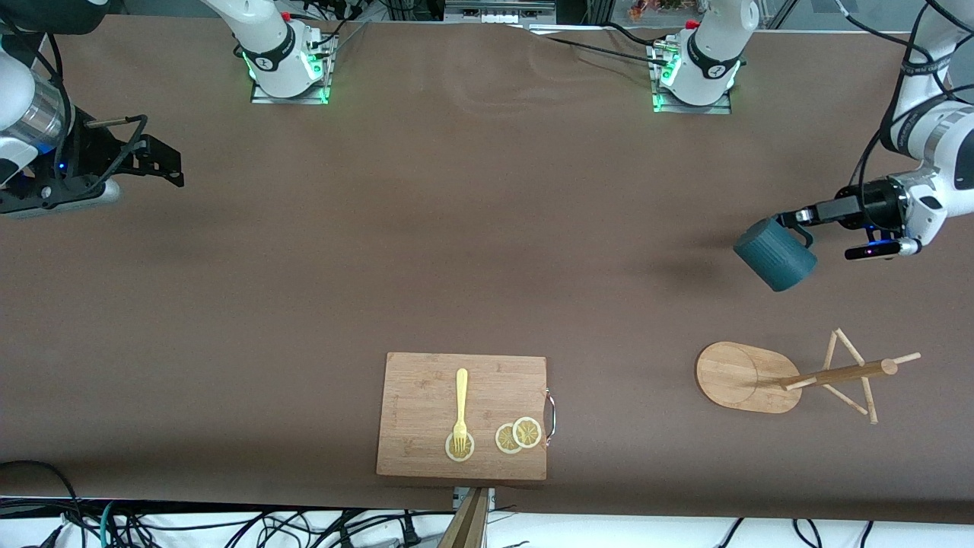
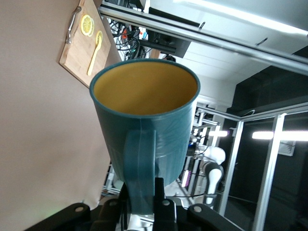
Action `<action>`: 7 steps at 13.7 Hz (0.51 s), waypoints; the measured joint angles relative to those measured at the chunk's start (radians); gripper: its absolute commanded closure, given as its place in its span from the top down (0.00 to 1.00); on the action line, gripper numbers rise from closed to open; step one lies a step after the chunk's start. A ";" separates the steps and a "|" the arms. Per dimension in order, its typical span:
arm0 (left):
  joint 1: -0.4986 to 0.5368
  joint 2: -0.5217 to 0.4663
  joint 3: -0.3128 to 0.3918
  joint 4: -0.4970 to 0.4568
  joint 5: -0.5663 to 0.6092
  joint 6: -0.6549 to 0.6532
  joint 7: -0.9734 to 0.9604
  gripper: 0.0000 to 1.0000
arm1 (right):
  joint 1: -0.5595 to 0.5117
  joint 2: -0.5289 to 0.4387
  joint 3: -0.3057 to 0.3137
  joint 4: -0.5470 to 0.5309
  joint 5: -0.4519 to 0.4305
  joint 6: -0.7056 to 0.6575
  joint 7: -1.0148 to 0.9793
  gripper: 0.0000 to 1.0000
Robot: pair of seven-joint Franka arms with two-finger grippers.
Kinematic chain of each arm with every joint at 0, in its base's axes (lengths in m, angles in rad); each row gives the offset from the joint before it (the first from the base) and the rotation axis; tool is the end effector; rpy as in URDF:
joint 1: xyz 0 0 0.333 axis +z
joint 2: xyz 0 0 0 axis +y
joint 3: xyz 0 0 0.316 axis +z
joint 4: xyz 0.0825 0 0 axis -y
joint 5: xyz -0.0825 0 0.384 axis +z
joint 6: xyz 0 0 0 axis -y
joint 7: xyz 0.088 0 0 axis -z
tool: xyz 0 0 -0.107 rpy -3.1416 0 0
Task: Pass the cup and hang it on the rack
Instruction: 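Lift the mug with the left gripper and carry it toward the rack, then lower the mug handle onto the rack peg with the left gripper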
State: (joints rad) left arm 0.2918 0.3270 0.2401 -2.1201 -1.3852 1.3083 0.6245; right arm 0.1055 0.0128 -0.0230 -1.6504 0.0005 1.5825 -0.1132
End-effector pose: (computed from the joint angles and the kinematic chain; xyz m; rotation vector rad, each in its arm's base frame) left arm 0.5012 0.1464 0.2997 1.5147 0.3779 -0.0528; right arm 0.5537 0.0459 0.5809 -3.1226 -0.3065 0.1266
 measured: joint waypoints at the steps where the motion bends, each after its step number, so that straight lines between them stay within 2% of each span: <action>1: 0.007 0.030 0.000 0.027 -0.026 -0.018 -0.027 0.00 | 0.000 0.000 0.000 0.000 0.000 0.000 0.000 1.00; 7: 0.048 0.213 0.000 0.211 -0.152 -0.116 -0.089 0.00 | 0.000 0.000 0.000 0.000 0.000 0.000 0.000 1.00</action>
State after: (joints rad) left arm 0.3393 0.5403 0.2397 -1.9088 -1.5368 1.1922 0.5355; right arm 0.1054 0.0128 -0.0230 -1.6506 0.0005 1.5825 -0.1132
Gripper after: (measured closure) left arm 0.789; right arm 0.000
